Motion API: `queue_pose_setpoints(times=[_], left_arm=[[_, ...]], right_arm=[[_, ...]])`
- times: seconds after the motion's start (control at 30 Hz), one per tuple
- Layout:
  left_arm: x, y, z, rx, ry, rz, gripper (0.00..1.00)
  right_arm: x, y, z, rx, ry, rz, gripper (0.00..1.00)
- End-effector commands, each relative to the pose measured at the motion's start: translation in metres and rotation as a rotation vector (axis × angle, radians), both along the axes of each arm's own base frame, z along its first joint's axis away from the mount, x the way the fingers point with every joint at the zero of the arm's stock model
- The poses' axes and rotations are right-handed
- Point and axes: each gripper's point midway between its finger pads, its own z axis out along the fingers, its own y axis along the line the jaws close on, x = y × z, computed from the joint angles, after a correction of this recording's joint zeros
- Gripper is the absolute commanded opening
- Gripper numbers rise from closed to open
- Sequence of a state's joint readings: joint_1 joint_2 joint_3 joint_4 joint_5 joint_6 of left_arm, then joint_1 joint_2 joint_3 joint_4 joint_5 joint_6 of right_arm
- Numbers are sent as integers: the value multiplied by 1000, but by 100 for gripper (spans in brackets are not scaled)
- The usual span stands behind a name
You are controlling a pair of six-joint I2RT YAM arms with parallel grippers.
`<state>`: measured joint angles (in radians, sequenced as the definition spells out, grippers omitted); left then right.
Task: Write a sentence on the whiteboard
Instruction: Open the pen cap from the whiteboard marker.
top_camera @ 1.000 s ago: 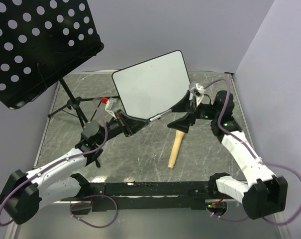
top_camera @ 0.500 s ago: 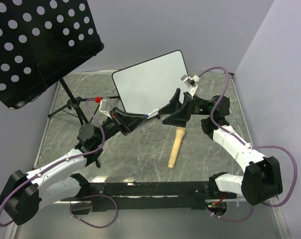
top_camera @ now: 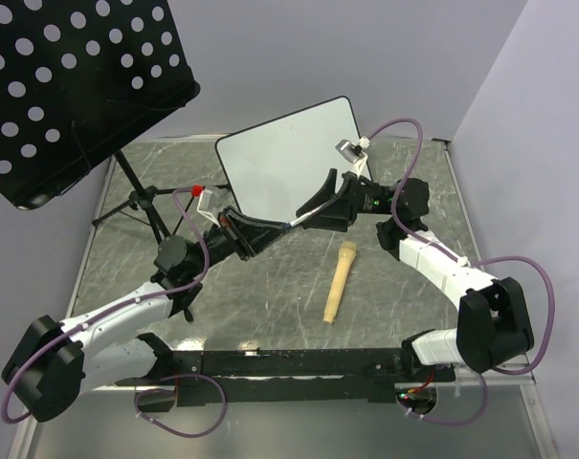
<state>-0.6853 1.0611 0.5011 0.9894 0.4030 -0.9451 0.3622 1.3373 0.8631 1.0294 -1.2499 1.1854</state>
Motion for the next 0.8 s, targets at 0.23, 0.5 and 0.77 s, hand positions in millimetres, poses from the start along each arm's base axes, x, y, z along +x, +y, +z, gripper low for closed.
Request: queue_pose_setpoints(times=[0.23,0.5,0.77], left_arm=[[-4,-1,9,-6,-40,-9,1],[-7,-1,16,22,-71,-10,1],[-12,-4,9,73,-69,-45,1]], right_arm=[[-11,1,24,31,-146,10,63],[-16,2,14,-18,-179,42,56],[-20,0,10,-36,-208,57,54]])
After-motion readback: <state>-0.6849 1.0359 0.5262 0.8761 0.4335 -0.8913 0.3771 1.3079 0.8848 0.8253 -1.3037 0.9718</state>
